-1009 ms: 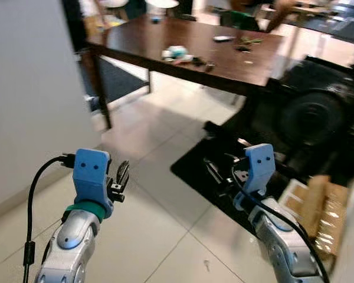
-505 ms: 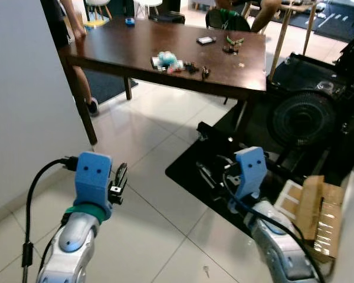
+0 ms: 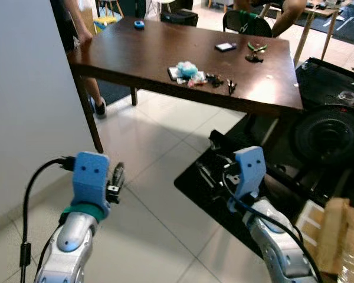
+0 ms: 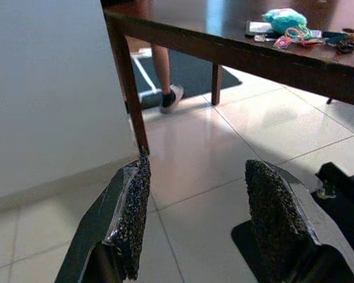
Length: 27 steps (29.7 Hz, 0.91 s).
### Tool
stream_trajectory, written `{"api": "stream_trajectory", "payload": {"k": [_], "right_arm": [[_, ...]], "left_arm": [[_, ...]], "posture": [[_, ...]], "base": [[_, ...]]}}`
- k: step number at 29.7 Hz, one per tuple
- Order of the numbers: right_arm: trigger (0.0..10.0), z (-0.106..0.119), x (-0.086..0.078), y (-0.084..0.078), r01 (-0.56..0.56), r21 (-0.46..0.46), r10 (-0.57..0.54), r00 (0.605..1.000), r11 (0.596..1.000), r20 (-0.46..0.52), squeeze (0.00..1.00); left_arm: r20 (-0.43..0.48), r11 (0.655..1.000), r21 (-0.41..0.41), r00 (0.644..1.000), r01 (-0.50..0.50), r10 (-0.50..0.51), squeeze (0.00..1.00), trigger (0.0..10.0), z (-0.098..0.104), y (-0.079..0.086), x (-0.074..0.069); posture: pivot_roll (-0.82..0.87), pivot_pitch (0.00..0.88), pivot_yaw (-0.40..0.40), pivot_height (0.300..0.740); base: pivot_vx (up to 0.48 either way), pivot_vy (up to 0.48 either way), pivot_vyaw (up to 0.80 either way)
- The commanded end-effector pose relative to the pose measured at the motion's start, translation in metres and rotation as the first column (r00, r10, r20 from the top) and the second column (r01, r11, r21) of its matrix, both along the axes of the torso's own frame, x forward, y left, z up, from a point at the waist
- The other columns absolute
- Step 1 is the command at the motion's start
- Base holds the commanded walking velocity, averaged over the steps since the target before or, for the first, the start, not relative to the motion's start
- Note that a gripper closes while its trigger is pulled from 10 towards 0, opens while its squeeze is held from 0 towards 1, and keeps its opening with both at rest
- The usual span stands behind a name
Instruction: Hang keys on a hook
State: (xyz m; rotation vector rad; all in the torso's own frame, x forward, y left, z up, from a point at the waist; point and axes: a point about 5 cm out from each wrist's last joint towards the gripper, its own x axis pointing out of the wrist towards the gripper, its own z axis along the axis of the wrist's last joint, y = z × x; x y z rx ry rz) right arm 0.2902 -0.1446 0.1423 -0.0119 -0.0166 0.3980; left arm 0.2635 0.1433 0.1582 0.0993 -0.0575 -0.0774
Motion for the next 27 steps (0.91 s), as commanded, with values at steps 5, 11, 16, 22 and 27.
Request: {"api": "stream_trajectory", "payload": {"k": [5,11,16,22,27], "right_arm": [[10.0,0.0008,0.0000,0.0033,-0.008,0.006,0.008,1.000,1.000,0.005,0.00],[10.0,0.0000,0.0006,0.0024,-0.002,0.025,0.002,1.000,1.000,-0.007,0.00],[10.0,0.0000,0.0007,0.0020,0.000,0.027,0.000,1.000,1.000,-0.009,0.00],[10.0,-0.0002,0.0010,0.0017,0.000,0.026,0.000,1.000,1.000,-0.009,0.00],[10.0,-0.0003,0.0010,0.0020,0.000,0.027,0.000,1.000,1.000,-0.010,0.00]], "left_arm": [[-0.028,1.000,0.010,0.999,-0.030,0.030,0.00,10.0,-0.0083,0.0079,-0.0041],[-0.027,1.000,0.008,0.999,-0.027,0.027,0.00,10.0,-0.0082,0.0072,-0.0040],[-0.027,1.000,0.008,0.999,-0.026,0.026,0.00,10.0,-0.0082,0.0068,-0.0041],[-0.026,1.000,0.007,0.999,-0.023,0.023,0.00,10.0,-0.0083,0.0059,-0.0039],[-0.025,1.000,0.007,0.999,-0.022,0.022,0.00,10.0,-0.0082,0.0053,-0.0041]], "posture": [[-0.09,0.007,0.088,0.740],[-0.09,0.007,0.088,0.740],[-0.09,0.007,0.088,0.740],[-0.09,0.007,0.088,0.740],[-0.09,0.007,0.088,0.740]], "base": [[0.392,0.000,0.00],[0.388,0.000,-0.52],[0.386,0.000,-0.80],[0.384,0.000,-0.80],[0.381,0.000,-0.80]]}}
